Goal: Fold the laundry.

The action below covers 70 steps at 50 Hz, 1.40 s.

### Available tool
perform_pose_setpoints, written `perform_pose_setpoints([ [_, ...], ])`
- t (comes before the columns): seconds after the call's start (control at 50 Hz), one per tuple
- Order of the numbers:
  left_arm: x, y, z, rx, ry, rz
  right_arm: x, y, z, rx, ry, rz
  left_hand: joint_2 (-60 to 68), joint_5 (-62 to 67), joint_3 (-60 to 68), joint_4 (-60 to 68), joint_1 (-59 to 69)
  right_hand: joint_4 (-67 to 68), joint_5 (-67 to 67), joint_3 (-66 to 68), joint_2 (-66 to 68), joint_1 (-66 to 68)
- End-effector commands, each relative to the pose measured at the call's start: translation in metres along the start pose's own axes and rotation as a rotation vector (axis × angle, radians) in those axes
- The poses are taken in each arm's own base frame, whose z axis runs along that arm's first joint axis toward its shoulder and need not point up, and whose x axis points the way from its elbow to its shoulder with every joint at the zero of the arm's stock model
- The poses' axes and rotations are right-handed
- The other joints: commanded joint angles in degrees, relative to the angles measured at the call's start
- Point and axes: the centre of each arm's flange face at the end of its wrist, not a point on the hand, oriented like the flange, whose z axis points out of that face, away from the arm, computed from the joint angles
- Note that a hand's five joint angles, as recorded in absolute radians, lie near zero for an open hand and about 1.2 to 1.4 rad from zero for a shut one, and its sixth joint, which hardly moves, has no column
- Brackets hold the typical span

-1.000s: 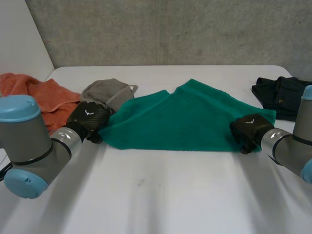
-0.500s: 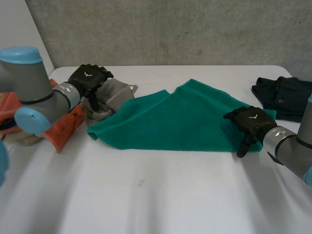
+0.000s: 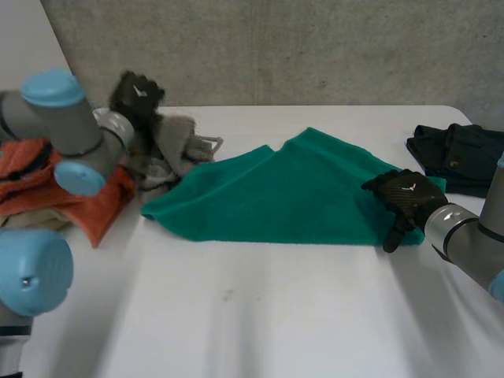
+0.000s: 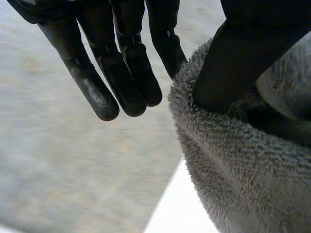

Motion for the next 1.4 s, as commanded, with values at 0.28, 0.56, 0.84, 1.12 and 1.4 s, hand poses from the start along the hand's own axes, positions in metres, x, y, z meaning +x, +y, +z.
perform_pose_setpoints([
  [0.28,-0.241,-0.071,-0.06,0.15,-0.567,-0.078,-0.012,-0.003,-0.001,0.007,-0.029,-0.018,11.7,14.7,11.9,11.4,15.1,-2.0,-2.8,-1.8,-1.6,-2.8],
  [0.56,-0.199,0.035,-0.053,-0.126,-0.411,-0.162,-0.016,-0.003,-0.003,0.007,-0.043,-0.02,11.7,14.7,11.9,11.4,15.1,-2.0,-2.8,-1.8,-1.6,-2.8],
  [0.84,-0.142,0.042,-0.078,-0.272,-0.255,-0.194,-0.014,-0.013,-0.008,0.033,-0.034,-0.019,-58.3,-55.3,-58.1,-58.6,-54.9,-2.0,-2.8,-1.8,-1.6,-2.8],
  [1.12,-0.026,-0.01,-0.162,-0.445,0.257,-0.345,-0.014,-0.021,-0.021,0.005,-0.051,-0.022,-52.6,-49.5,-52.3,-52.9,-49.2,-2.0,-2.8,-1.8,-1.6,-2.8],
  [1.4,0.025,0.036,-0.147,-0.462,0.311,-0.452,-0.022,-0.015,-0.023,-0.012,-0.083,-0.024,-37.4,-34.4,-37.2,-37.7,-34.0,-2.0,-2.8,-1.8,-1.6,-2.8],
])
